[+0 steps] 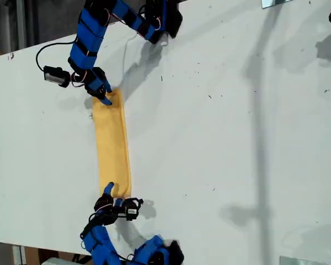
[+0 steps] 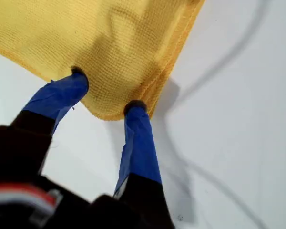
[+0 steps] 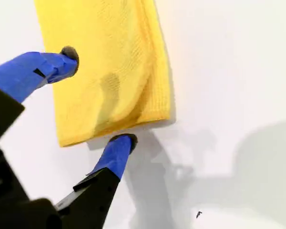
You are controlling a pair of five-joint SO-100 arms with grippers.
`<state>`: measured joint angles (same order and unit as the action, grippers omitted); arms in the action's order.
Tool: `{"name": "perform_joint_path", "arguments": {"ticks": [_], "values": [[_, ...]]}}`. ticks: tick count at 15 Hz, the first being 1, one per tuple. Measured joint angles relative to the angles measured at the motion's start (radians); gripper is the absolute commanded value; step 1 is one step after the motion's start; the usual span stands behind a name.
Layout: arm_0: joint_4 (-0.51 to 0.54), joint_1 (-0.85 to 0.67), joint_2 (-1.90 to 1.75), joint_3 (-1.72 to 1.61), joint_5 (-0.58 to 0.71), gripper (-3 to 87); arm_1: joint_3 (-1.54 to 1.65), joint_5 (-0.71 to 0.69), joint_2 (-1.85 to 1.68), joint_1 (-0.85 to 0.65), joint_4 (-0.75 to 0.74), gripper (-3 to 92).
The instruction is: Grasp corners of a square towel and fold twice.
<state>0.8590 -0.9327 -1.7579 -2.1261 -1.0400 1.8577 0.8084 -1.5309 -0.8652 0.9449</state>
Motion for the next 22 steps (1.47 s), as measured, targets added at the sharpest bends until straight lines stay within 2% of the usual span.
{"name": "perform_joint_path", "arguments": {"ticks": [1,2,5,7,10,14,16,17,21,22], "values": [[-0.029,-0.006,0.0,0.006,-0.02,27.2,-0.014,0.0,0.015,0.0,0.003,22.3],[0.041,-0.04,-0.029,-0.006,-0.038,27.0,-0.034,0.0,0.043,-0.002,0.009,24.3],[-0.023,-0.129,-0.275,-0.23,-0.098,27.5,-0.193,-0.031,0.221,-0.021,0.086,27.5],[-0.014,-0.161,-0.511,-0.393,-0.124,27.6,-0.33,-0.055,0.351,-0.046,0.153,27.5],[0.04,-0.153,-0.828,-0.583,-0.164,27.2,-0.368,-0.091,0.36,-0.106,0.183,27.2],[0.175,-0.075,-1.215,-0.802,-0.249,23.6,-0.365,-0.121,0.316,-0.121,0.184,28.5],[0.387,-0.066,-1.545,-0.914,-0.291,22.4,-0.37,-0.135,0.327,-0.155,0.19,29.2],[0.44,-0.044,-1.658,-0.939,-0.31,22.4,-0.391,-0.143,0.365,-0.173,0.199,29.6],[0.462,0.009,-1.713,-0.965,-0.341,21.3,-0.557,-0.189,0.528,-0.186,0.276,30.5],[0.465,0.012,-1.713,-0.966,-0.341,20.9,-0.629,-0.207,0.575,-0.179,0.318,25.3]]}}
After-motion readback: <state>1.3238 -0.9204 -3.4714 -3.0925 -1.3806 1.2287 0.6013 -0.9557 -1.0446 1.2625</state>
